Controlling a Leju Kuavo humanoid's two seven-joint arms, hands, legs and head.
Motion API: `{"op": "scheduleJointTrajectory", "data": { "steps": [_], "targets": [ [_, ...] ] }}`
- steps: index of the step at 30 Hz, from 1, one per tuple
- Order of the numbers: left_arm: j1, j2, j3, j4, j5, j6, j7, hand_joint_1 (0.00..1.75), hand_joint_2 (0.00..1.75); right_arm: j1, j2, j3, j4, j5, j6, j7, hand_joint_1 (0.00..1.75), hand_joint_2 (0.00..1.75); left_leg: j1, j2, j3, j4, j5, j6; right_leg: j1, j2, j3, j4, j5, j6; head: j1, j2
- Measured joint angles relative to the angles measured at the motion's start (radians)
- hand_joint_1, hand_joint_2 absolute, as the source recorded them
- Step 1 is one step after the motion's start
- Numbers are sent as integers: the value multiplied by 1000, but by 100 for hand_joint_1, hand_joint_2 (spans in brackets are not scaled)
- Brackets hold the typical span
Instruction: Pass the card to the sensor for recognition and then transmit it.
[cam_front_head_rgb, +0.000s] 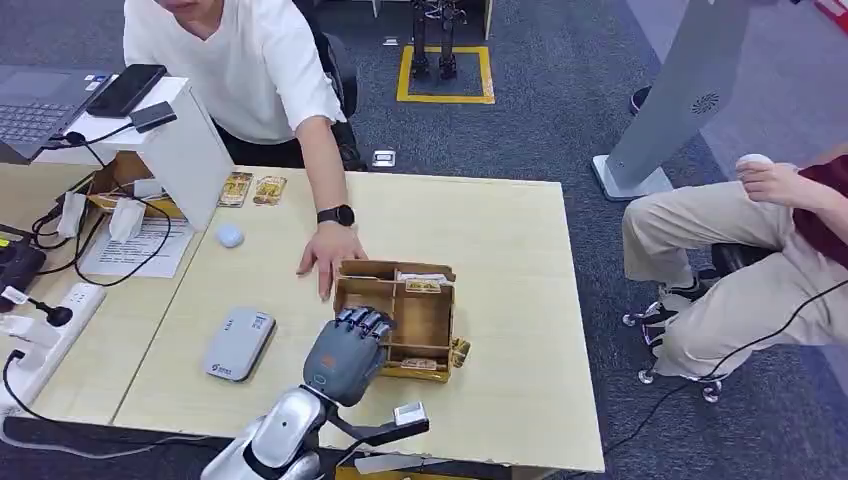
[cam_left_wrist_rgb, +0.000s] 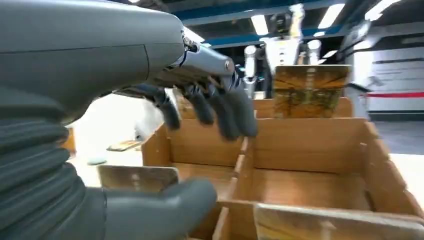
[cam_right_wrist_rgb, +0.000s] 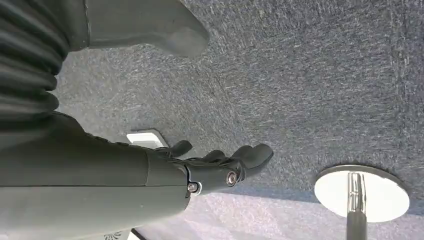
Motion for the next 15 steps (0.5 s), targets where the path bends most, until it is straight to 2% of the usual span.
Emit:
{"op": "scheduleJointTrajectory", "data": {
  "steps": [15],
  "targets": [
    [0,-7,6,11,-1,-6,-6,171,175,-7,0,1,0,0,0,0,0,175,0,0,0,0,0,0,0,0,0,0,0,0,0,0]
  ]
}}
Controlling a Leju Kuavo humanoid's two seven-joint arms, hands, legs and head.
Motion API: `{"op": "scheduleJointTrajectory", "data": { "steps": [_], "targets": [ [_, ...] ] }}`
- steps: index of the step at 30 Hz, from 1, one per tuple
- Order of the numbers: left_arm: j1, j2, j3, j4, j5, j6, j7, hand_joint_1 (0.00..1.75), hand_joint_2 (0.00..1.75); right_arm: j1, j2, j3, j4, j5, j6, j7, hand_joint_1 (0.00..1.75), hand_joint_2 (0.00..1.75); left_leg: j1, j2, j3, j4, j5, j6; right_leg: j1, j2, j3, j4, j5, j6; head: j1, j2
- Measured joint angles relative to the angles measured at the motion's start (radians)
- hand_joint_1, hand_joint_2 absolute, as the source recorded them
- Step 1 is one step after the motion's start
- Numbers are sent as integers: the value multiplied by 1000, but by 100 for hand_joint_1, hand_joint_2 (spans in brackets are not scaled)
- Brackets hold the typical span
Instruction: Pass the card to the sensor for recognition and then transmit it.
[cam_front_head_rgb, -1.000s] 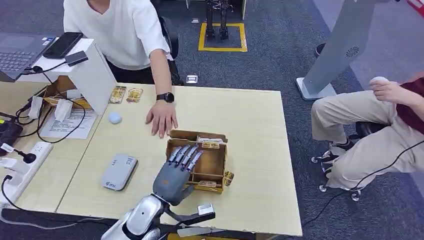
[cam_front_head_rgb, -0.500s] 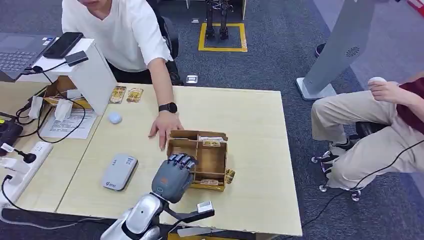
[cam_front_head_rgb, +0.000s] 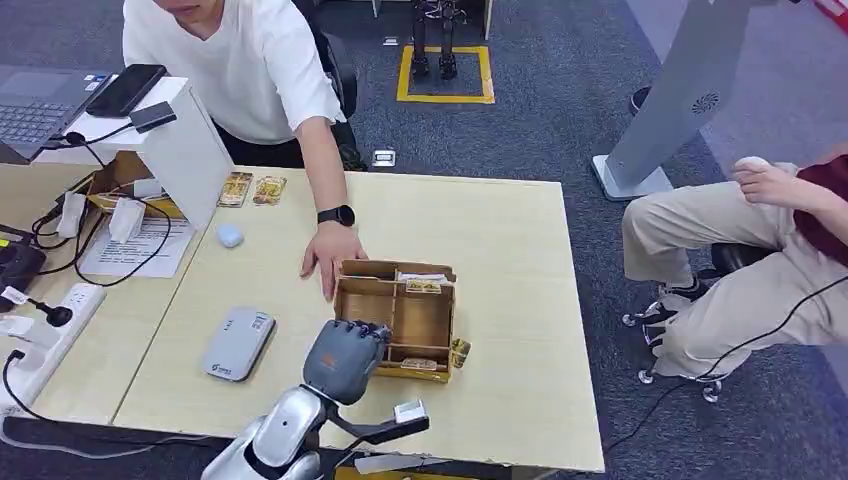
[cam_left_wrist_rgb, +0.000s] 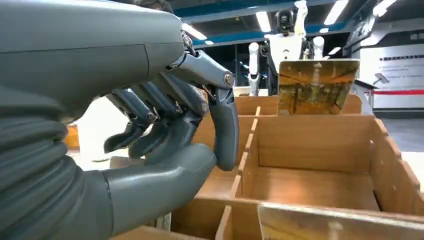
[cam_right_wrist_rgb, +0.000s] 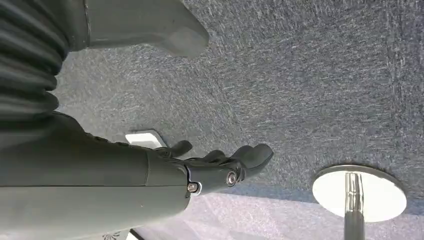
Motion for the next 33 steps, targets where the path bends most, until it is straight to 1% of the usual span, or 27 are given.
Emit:
{"op": "scheduleJointTrajectory", "data": {
  "steps": [2,3,4,5,6,10,13,21,33],
  "targets": [
    [0,-2,0,5,0,0,-2,171,175,-1,0,0,0,0,0,0,0,175,0,0,0,0,0,0,0,0,0,0,0,0,0,0],
    [0,-3,0,6,0,-1,-2,150,175,-1,0,0,0,0,0,0,0,175,0,0,0,0,0,0,0,0,0,0,0,0,0,0],
    [0,-3,0,7,0,-2,-2,87,175,-1,0,0,0,0,0,0,0,175,0,0,0,0,0,0,0,0,0,0,0,0,0,0],
    [0,-3,0,9,0,-2,-2,30,175,-1,0,0,0,0,0,0,0,175,0,0,0,0,0,0,0,0,0,0,0,0,0,0],
    [0,-3,0,10,0,-2,-3,0,175,-2,0,0,0,0,0,0,0,175,0,0,0,0,0,0,0,0,0,0,0,0,0,0],
    [0,-3,0,16,0,-3,-8,0,175,-3,0,0,0,0,0,0,0,175,0,0,0,0,0,0,0,0,0,0,0,0,0,0],
    [0,-4,0,21,0,9,-8,0,175,-3,1,0,0,0,0,0,0,175,0,0,0,0,0,0,0,0,0,0,0,0,0,0],
    [-1,-10,29,21,-7,80,8,0,175,-3,6,0,0,-2,0,0,0,175,0,0,0,0,0,0,0,0,0,0,0,0,0,0],
    [1,-9,78,13,-13,97,19,0,175,-3,8,0,0,-6,0,1,0,175,0,0,0,0,0,0,0,0,0,0,0,0,0,0]
  ]
}}
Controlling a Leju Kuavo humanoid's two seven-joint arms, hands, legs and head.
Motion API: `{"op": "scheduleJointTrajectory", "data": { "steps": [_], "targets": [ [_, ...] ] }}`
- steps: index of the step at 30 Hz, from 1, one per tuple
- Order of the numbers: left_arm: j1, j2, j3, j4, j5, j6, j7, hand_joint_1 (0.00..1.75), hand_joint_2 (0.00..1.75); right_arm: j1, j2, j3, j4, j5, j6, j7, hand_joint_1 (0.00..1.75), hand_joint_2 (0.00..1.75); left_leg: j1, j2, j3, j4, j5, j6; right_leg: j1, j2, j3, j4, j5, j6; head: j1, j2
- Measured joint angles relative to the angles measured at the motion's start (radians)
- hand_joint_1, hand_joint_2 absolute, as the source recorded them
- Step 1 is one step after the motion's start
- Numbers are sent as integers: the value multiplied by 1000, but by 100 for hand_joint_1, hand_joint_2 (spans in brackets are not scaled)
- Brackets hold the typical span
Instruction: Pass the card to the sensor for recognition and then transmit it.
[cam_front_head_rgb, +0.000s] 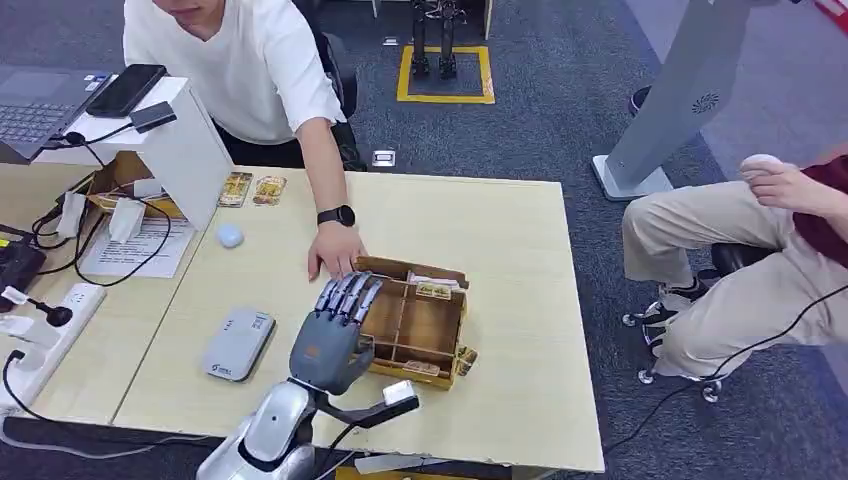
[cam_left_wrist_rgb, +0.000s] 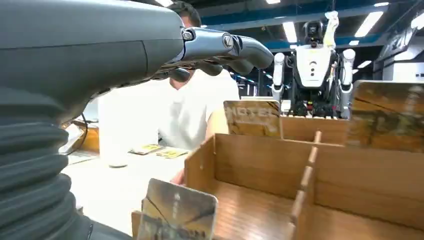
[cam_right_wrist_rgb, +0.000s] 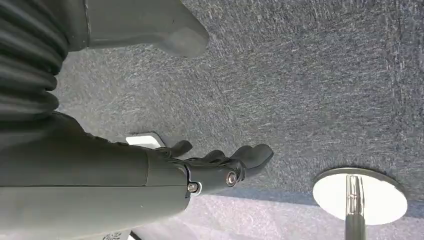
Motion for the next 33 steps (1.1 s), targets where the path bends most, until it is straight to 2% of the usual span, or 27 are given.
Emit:
{"op": "scheduleJointTrajectory", "data": {
  "steps": [8,24,33],
  "targets": [
    [1,10,39,-30,-19,-9,3,0,175,0,0,0,0,-4,0,0,0,175,0,0,0,0,0,0,0,0,0,0,0,0,0,0],
    [4,17,42,-30,-35,-40,1,0,175,0,0,1,0,-5,0,3,0,175,0,0,0,0,0,0,0,0,0,0,0,0,0,0],
    [6,25,42,-30,-26,-73,-36,0,175,0,0,22,0,-6,0,8,0,175,0,0,0,0,0,0,0,0,0,0,0,0,0,0]
  ]
}}
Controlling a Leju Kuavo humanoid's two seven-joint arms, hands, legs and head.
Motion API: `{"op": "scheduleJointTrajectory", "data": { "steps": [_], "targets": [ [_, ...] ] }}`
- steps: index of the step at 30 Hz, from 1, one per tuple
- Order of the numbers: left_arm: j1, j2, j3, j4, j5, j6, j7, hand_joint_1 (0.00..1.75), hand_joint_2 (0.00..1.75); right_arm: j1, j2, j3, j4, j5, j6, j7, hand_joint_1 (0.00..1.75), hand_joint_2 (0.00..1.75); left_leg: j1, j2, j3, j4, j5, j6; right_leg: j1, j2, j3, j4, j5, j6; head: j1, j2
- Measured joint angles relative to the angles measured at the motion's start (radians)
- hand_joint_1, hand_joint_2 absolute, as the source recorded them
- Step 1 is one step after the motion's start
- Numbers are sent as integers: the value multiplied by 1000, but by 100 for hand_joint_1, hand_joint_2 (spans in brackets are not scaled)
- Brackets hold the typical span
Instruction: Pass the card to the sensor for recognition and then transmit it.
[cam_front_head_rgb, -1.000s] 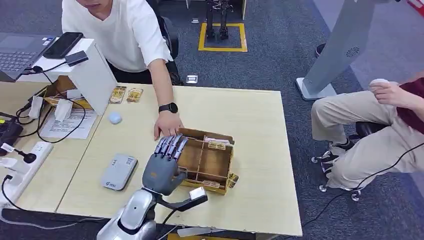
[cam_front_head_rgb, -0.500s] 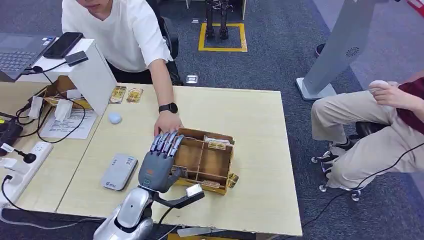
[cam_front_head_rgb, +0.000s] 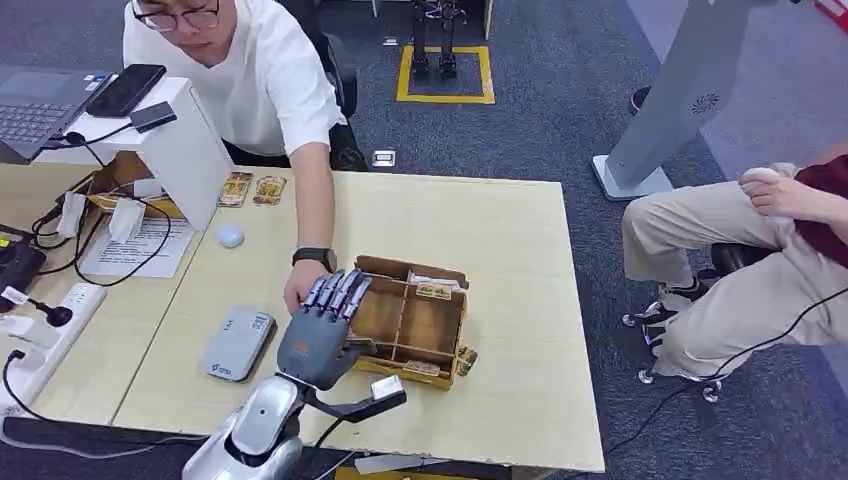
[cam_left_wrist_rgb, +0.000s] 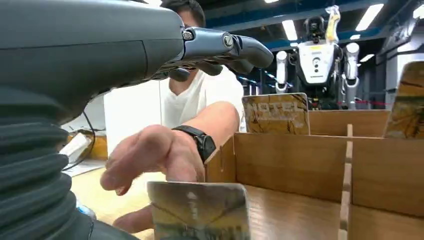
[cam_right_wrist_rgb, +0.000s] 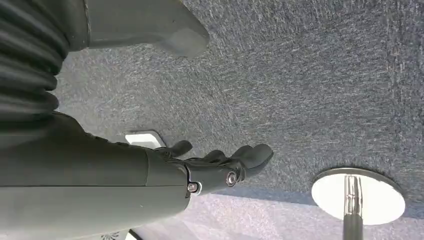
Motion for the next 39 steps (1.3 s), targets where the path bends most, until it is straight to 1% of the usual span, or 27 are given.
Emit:
{"op": "scheduleJointTrajectory", "data": {
  "steps": [9,14,27,32,39],
  "targets": [
    [-3,8,0,1,17,-39,-30,0,175,0,-2,2,0,-8,0,1,0,175,0,0,1,0,0,0,0,0,1,0,0,0,0,0],
    [-6,10,0,1,24,-53,-36,0,175,0,-5,2,0,-10,0,0,0,175,0,0,1,0,0,0,0,0,1,0,0,0,0,0],
    [-9,15,0,2,33,-64,-47,0,175,1,-7,3,0,-11,0,-1,0,175,0,0,2,0,0,0,0,0,2,0,0,0,0,0],
    [-13,19,0,2,42,-78,-54,0,175,1,-8,3,0,-10,0,-5,0,175,0,0,2,0,0,0,0,0,2,0,0,0,0,0],
    [-14,50,4,2,50,-76,-56,0,175,5,-8,2,0,0,0,-5,0,175,0,0,3,0,0,0,0,0,3,0,0,0,0,0]
  ]
}}
